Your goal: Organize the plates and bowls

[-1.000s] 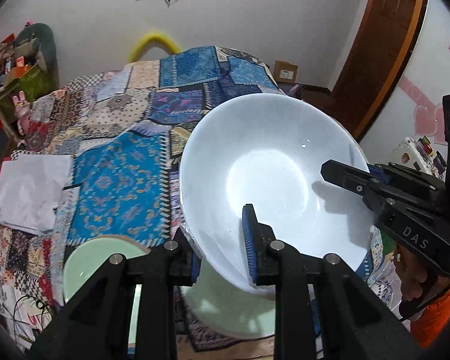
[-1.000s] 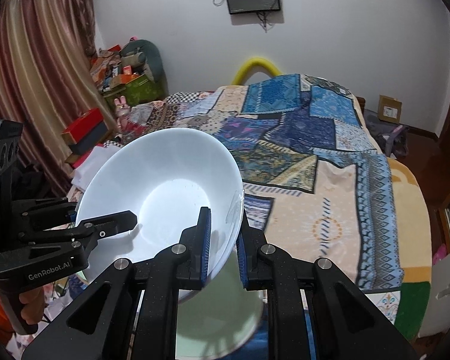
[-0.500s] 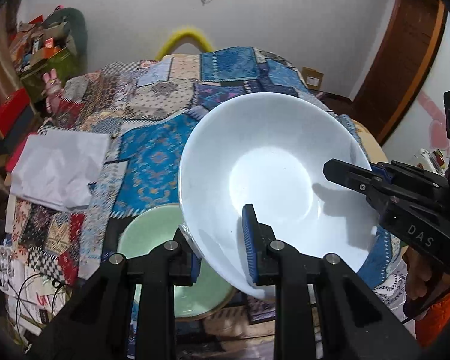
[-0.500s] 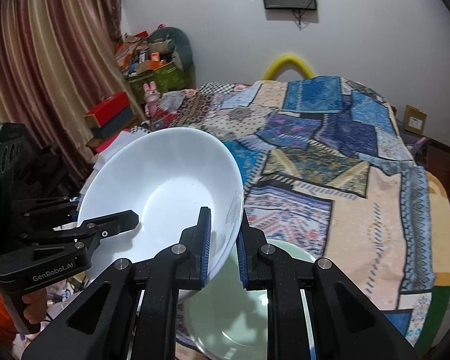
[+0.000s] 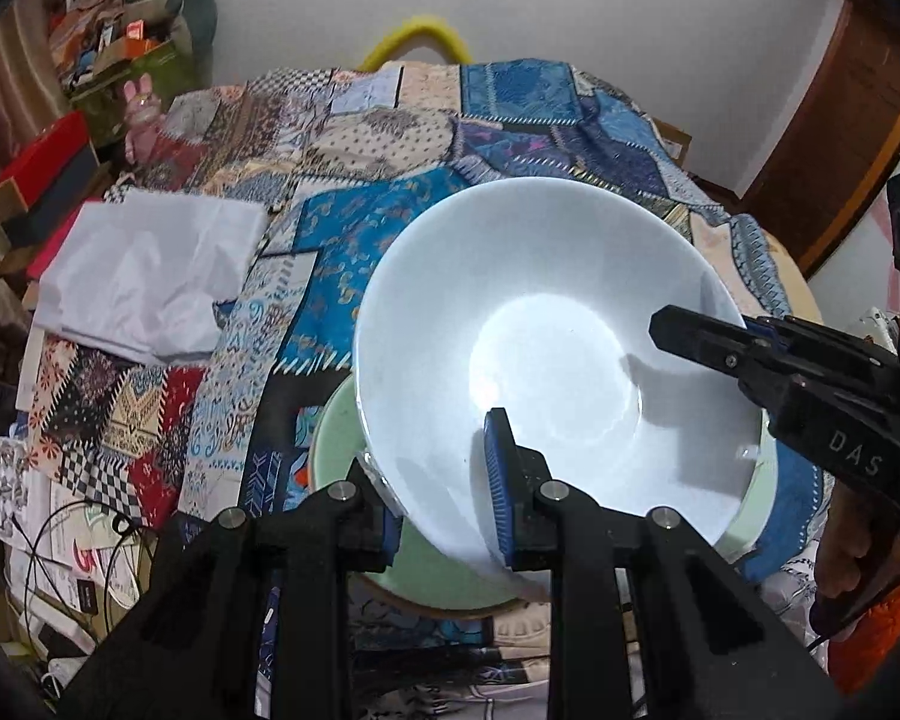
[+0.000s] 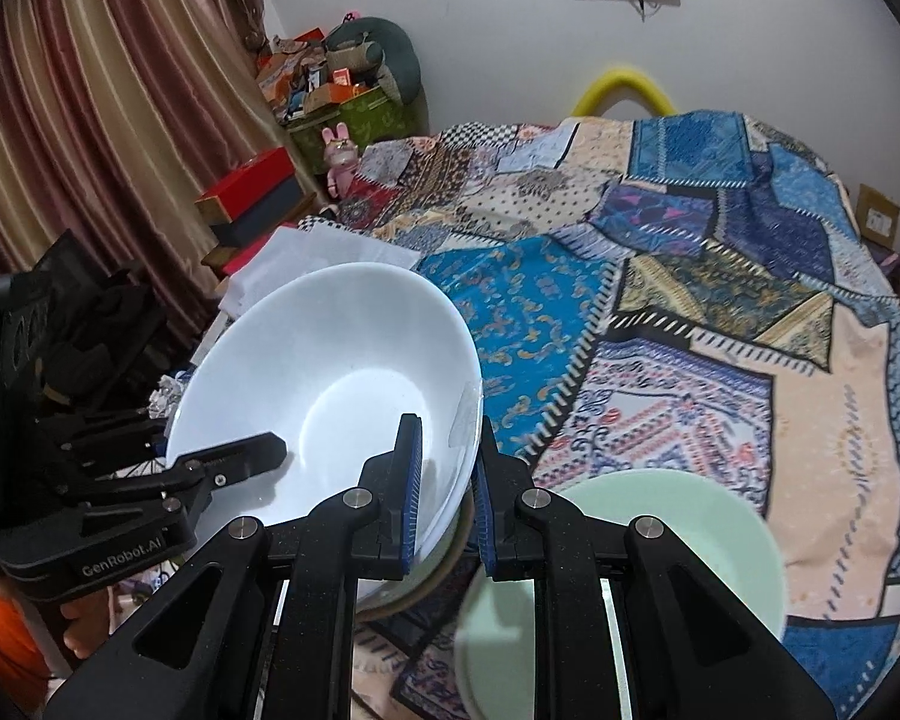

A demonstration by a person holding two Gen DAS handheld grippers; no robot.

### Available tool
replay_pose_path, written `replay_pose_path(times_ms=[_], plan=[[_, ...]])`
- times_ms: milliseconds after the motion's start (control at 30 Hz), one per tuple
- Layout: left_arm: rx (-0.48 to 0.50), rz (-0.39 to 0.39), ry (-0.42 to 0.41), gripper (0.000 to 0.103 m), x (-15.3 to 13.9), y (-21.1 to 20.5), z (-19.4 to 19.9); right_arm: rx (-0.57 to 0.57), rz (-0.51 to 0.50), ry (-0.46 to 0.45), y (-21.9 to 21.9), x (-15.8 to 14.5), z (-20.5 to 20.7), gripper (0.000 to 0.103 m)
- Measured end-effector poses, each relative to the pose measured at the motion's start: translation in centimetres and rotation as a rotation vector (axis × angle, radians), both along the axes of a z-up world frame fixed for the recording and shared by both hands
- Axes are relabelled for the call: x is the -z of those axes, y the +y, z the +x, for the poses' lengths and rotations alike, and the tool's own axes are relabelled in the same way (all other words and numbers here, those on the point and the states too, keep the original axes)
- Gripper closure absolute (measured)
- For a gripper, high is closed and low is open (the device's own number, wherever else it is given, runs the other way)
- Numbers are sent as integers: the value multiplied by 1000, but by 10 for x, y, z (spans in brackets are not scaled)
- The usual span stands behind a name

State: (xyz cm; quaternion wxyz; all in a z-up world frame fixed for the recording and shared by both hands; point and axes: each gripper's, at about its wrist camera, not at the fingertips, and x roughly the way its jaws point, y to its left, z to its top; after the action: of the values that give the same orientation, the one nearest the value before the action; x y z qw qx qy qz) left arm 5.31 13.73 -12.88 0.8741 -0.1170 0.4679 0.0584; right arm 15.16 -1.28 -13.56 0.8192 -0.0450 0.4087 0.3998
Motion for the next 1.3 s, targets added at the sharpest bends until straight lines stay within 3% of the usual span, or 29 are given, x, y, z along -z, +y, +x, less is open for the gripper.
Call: replay_pose_path(times_ms=[667, 1300], plan=[[-48, -40, 104, 79, 52, 28, -1, -48, -46, 148, 24, 55, -4, 89], [-57, 2, 106, 79, 54, 25, 1, -47, -74, 135, 13, 61, -11, 86]])
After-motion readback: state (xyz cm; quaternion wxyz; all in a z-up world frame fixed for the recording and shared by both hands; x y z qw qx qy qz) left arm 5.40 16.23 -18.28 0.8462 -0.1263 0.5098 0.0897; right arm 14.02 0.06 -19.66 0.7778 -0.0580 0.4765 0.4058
